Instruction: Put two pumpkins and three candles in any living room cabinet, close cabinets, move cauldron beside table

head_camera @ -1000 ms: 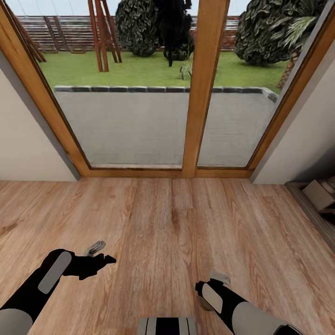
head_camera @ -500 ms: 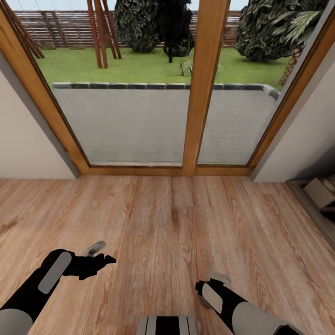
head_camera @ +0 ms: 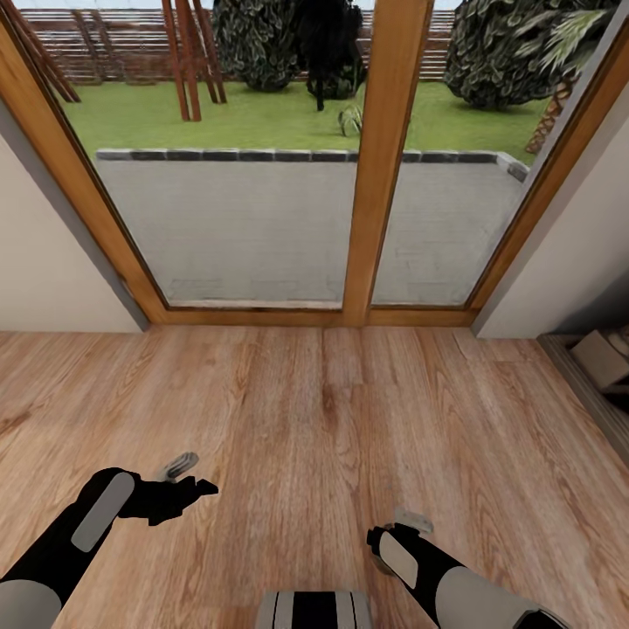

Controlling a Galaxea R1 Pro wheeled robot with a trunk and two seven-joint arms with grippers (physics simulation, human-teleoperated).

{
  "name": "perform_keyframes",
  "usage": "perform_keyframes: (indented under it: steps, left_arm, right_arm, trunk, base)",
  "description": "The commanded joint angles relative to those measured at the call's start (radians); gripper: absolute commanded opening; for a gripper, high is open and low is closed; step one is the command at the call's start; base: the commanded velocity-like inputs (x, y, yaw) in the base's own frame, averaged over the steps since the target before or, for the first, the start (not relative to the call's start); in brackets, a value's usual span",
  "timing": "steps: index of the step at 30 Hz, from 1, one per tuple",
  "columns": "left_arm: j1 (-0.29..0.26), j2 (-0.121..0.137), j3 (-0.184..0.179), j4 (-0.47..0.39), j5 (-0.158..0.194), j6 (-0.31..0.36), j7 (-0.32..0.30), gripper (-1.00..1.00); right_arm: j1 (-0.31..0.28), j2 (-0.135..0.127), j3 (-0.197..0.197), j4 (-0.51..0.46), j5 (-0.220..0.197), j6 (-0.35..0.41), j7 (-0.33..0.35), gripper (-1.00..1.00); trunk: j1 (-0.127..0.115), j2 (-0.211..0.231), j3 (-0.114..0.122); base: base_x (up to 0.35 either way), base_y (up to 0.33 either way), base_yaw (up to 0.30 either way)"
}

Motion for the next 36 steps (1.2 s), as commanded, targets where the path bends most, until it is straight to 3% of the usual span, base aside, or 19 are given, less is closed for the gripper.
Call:
perform_keyframes:
  steps: [1,26,27,36]
  left_arm:
    - [0.0,0.001,-0.003,-0.001,0.009,0.002,0.008,1.0]
    - [0.0,0.001,-0.003,0.0,0.009,0.002,0.008,1.0]
    - [0.0,0.001,-0.003,0.0,0.009,0.002,0.008,1.0]
    - [0.0,0.001,-0.003,0.001,0.009,0.002,0.008,1.0]
  right_arm:
    - [0.0,0.0,0.008,-0.002,-0.004,0.006,-0.007,1.0]
    - [0.0,0.0,0.009,-0.002,-0.004,0.006,-0.007,1.0]
    - [0.0,0.0,0.008,-0.002,-0.004,0.006,-0.007,-1.0]
    - [0.0,0.0,0.009,-0.002,-0.004,0.006,-0.006,-1.0]
  trunk:
    - [0.0,0.0,-0.001]
    - [0.0,-0.001,-0.005]
    - [0.0,-0.001,-0.005]
    - [0.0,-0.001,-0.005]
  base:
    - [0.0,0.0,0.0]
    - [0.0,0.0,0.0]
    - [0.0,0.0,0.0]
    - [0.0,0.0,0.0]
